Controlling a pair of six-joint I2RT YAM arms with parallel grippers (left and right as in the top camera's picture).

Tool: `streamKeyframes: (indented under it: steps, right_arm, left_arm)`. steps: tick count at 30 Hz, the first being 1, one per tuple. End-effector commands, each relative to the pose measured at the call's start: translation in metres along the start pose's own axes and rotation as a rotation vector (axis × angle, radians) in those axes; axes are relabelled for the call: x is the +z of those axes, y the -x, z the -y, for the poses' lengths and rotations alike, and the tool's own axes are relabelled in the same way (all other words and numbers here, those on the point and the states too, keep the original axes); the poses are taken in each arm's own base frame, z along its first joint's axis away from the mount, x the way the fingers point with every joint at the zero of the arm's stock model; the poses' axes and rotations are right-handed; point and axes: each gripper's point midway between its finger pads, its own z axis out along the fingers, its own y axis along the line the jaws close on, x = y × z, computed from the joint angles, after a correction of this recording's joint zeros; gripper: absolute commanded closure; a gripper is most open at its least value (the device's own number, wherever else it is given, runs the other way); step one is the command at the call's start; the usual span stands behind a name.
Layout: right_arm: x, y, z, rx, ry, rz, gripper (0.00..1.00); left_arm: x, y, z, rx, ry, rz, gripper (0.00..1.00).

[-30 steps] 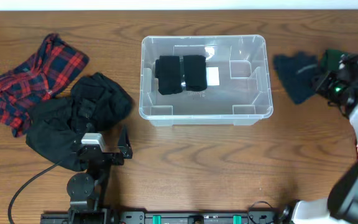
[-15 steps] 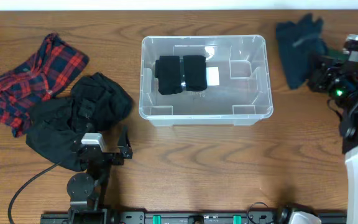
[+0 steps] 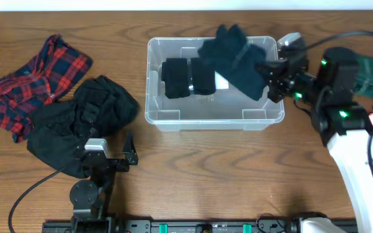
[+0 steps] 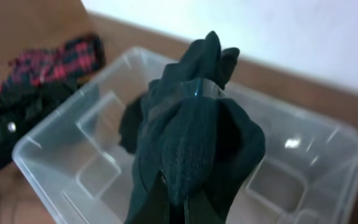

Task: Pack container
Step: 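Lift the black garment and lower it into the bin's back-right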

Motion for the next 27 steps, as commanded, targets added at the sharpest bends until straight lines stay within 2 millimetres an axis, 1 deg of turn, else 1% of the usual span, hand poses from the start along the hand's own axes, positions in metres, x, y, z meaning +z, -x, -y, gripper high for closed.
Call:
streamKeyframes:
  steps: [1,7,10,16,23,27]
  right_arm:
    - [0.012,0.007,-0.001,-0.046,0.052,-0.019,0.99]
    - [0.035,-0.004,0.015,-0.045,0.081,-0.181,0.99]
    - [0.044,-0.007,0.026,-0.033,0.071,-0.261,0.99]
    - [0.058,-0.016,0.040,-0.008,0.081,-0.384,0.99]
    - [0.072,-0.033,0.060,0.024,0.071,-0.439,0.99]
    - [0.075,-0.039,0.073,0.028,0.037,-0.449,0.99]
  left_arm:
    - [0.001,-0.017,-0.001,-0.008,-0.006,-0.051,0.02]
    - [0.001,-0.017,-0.001,-0.008,-0.006,-0.051,0.02]
    - [0.001,-0.017,-0.001,-0.008,-0.006,-0.051,0.02]
    - [0.001,-0.017,-0.001,-0.008,-0.006,-0.051,0.02]
    - [0.001,-0.017,-0.001,-0.008,-0.006,-0.051,0.02]
    - [0.001,-0.017,-0.001,-0.008,-0.006,-0.051,0.02]
